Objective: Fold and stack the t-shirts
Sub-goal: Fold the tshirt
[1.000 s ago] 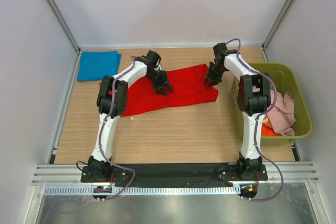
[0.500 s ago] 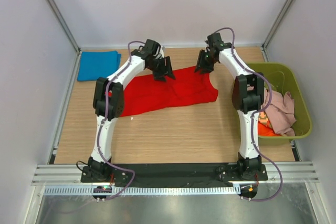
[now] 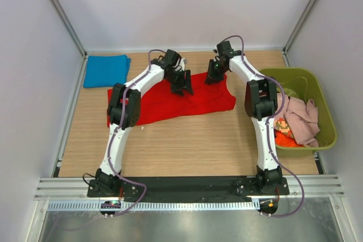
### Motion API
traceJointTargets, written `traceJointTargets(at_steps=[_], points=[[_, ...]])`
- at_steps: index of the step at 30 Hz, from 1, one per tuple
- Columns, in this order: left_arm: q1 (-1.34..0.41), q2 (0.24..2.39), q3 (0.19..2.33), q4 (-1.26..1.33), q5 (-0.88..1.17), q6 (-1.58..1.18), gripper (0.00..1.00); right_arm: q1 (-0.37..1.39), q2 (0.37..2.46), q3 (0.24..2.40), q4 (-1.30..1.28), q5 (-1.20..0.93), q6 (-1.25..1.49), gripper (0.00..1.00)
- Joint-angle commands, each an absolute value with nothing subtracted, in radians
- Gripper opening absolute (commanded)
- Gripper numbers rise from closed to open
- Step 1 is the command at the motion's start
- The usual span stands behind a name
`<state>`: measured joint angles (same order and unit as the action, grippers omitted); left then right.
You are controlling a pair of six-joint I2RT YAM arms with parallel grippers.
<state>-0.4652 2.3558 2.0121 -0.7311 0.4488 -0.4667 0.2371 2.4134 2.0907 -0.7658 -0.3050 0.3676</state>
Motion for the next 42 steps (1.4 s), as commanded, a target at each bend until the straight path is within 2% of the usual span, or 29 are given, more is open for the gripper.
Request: traceJointTargets(at_steps=[1, 11, 22, 28, 34, 36, 38, 42], points=[[-0.462, 2.355, 2.048, -0.719, 0.451, -0.442, 0.58, 0.238, 2.393, 2.131, -0.756, -0.291, 0.342, 0.28], [-0.462, 2.378, 2.06, -0.709, 0.436, -0.459, 0.52, 0.238, 2.395, 2.166, -0.778, -0.258, 0.338, 0.33], [-0.462, 2.385, 2.063, -0.683, 0.449, -0.499, 0.32, 0.236, 2.433, 2.164, -0.785, -0.256, 0.322, 0.33], [-0.463, 2.385, 2.056, -0.686, 0.448, -0.5, 0.25, 0.236, 2.467, 2.186, -0.785, -0.268, 0.327, 0.32], [-0.462, 2.385, 2.052, -0.706, 0.422, -0.506, 0.15, 0.238, 2.461, 2.191, -0.782, -0.255, 0.342, 0.22], [-0.457, 2.387, 2.051, -0.716, 0.408, -0.521, 0.11, 0.238, 2.436, 2.183, -0.779, -0.212, 0.348, 0.15], [-0.451, 2.382, 2.036, -0.721, 0.4, -0.535, 0.08, 0.236, 2.422, 2.177, -0.775, -0.193, 0.356, 0.03], [-0.448, 2.373, 2.005, -0.724, 0.373, -0.554, 0.04, 0.235, 2.401, 2.172, -0.778, -0.132, 0.38, 0.01]])
